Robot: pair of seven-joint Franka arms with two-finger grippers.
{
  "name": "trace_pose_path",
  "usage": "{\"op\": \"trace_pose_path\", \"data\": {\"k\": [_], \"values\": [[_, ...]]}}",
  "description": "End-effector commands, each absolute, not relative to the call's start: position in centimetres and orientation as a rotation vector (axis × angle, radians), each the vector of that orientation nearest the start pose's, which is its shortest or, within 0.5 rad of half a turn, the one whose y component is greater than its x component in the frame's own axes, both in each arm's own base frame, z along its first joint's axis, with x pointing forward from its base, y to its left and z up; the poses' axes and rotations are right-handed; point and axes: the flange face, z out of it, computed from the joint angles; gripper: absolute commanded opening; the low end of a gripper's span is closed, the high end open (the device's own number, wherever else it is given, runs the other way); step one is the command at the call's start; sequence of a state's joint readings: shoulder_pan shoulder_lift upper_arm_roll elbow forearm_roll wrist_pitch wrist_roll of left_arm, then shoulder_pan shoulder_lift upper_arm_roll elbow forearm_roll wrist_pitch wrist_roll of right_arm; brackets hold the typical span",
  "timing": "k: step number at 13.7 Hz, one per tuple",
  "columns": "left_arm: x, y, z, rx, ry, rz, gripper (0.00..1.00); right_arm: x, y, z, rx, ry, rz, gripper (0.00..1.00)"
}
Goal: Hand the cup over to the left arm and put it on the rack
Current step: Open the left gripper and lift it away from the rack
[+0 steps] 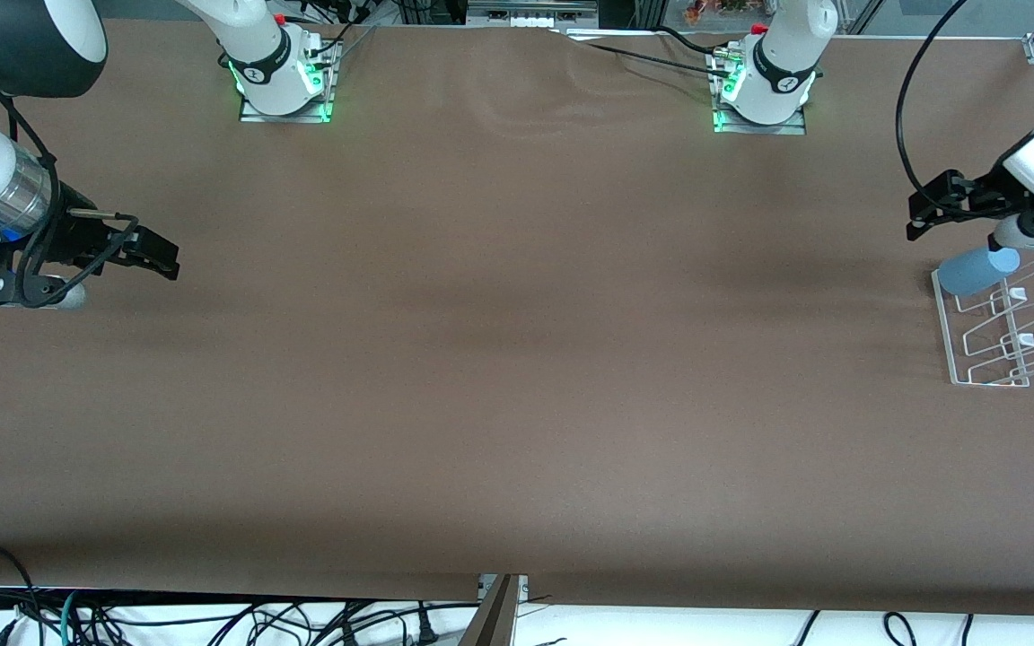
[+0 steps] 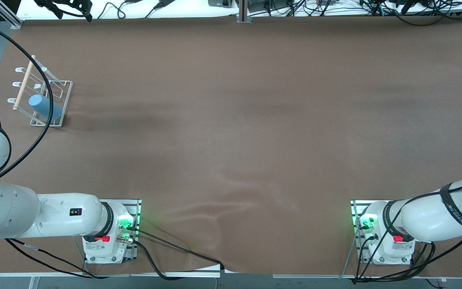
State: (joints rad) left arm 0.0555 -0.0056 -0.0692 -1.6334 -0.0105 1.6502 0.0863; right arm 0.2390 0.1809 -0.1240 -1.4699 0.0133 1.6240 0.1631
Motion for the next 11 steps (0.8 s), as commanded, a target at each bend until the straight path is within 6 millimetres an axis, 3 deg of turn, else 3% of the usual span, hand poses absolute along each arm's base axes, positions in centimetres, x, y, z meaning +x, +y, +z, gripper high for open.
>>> {"op": "trace_pose_path", "data": {"k": [1, 4, 6, 11], "values": [[56.2, -1.8, 61.6, -3.216, 0.07, -0.043, 1.0, 60.7, 7.5, 57.4, -3.147, -0.008, 0.024, 0.99], [55.7, -1.9, 62.1, -3.206, 0.049, 0.008, 1.0, 60.6, 7.6, 57.3, -3.149, -0.018, 0.028, 0.99], [56.2, -1.8, 61.1, -3.206, 0.048, 0.04, 1.0, 60.6, 7.6, 57.3, -3.149, -0.018, 0.036, 0.99], [57.4, -1.7, 61.1, -3.207, 0.048, 0.074, 1.0, 60.6, 7.6, 57.3, -3.149, -0.015, 0.038, 0.99]]}}
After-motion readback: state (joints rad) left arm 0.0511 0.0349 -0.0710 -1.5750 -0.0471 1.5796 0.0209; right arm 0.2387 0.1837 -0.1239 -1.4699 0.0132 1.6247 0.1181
